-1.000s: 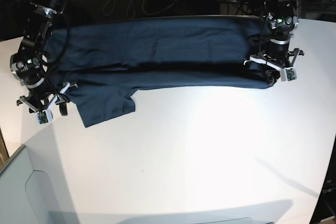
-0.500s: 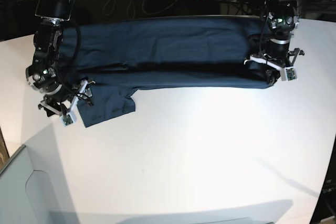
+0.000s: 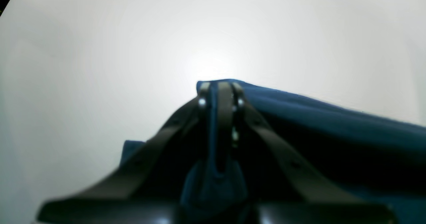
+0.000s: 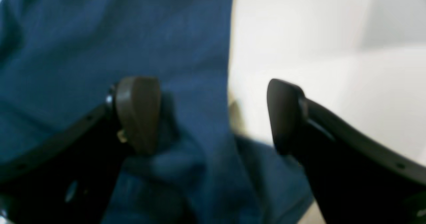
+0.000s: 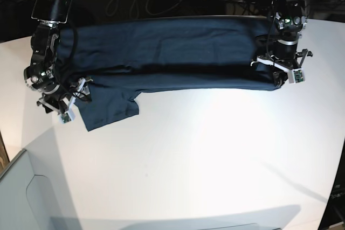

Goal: Fold the T-shirt properly
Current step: 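Grasp the strip end with the left gripper, lower the right gripper, then lift the strip with both grippers and pull it back toward the robot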

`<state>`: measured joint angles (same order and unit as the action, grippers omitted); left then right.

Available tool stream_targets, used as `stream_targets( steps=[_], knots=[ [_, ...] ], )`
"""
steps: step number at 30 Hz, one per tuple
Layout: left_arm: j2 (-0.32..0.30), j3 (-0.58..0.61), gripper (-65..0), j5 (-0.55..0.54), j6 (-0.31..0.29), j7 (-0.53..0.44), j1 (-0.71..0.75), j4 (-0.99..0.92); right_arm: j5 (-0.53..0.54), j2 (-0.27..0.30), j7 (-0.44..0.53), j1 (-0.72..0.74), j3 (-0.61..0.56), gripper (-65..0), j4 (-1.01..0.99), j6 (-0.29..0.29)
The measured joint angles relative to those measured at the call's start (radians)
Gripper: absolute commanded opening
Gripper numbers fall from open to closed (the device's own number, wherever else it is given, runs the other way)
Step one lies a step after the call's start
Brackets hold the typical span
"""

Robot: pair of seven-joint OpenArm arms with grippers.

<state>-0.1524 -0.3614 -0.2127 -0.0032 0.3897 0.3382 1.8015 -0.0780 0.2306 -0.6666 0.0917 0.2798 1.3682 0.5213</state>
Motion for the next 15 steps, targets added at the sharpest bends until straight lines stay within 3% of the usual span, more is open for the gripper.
stream_targets(
  steps=[2,9,10,15],
  knots=[
    [0.000,0.000,-65.0,0.000,0.000,0.000,0.000,0.000,0.001,0.001,0.000,-0.006,0.000,-26.9,-0.002,0.000],
    [0.000,0.000,-65.0,0.000,0.000,0.000,0.000,0.000,-0.003,0.002,0.003,-0.002,-0.001,-62.6,-0.002,0.000],
    [0.000,0.000,-65.0,0.000,0.000,0.000,0.000,0.000,-0.004,0.002,0.003,-0.002,0.000,-65.0,-0.002,0.000],
    [0.000,0.000,-65.0,0.000,0.000,0.000,-0.003,0.000,-0.004,0.002,0.010,0.009,0.001,-64.9,0.008,0.000]
  ],
)
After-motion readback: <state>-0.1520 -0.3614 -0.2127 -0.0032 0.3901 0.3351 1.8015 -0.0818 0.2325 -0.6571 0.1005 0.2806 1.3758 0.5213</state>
